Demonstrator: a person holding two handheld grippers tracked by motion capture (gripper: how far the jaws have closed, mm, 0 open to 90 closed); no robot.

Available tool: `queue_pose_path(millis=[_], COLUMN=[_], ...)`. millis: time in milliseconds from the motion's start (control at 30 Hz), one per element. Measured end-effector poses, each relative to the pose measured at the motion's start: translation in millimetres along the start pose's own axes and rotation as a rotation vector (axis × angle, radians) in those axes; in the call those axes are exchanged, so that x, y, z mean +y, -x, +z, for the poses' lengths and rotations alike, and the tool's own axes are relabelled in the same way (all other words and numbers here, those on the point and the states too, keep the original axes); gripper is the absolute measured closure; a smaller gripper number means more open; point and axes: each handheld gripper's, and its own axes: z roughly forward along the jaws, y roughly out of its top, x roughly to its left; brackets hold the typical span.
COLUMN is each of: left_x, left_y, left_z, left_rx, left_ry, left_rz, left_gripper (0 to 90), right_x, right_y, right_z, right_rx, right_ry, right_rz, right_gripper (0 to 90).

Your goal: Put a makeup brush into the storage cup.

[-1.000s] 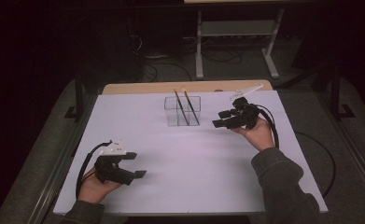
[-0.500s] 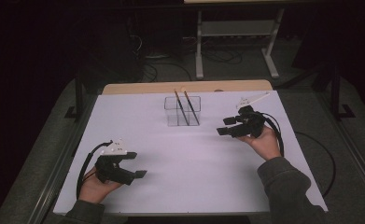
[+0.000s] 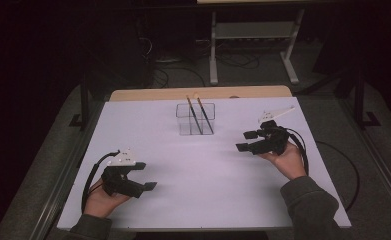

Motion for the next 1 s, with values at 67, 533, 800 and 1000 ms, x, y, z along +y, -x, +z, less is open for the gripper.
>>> queue_pose_path(millis=[67,533,800,1000], left_x=[-0.3,-0.3,-0.9,-1.3], left_y=[-0.5,0.2,0.2,-0.6], left_z=[-0.2,0.5,1.2,0.8], left_rx=[0.0,0.005,0.006,0.005], left_ry=[-0.002,-0.001,0.0,-0.009], left_rz=[0.002,-0.009,-0.01,-0.003], left_gripper=[19.3,18.4,18.1,18.0], right_x=[-2.7,-24.2,-33.9,-39.3], right_y=[-0.5,-6.2,-10.8,-17.7], right_z=[-2.1,-16.0,-21.2,-22.6], right_rx=[-0.002,-0.024,-0.039,-0.046], right_ry=[0.006,0.02,0.031,0.043], right_rz=[-0.001,0.018,0.027,0.021], right_gripper=[33.9,29.7,28.2,27.7])
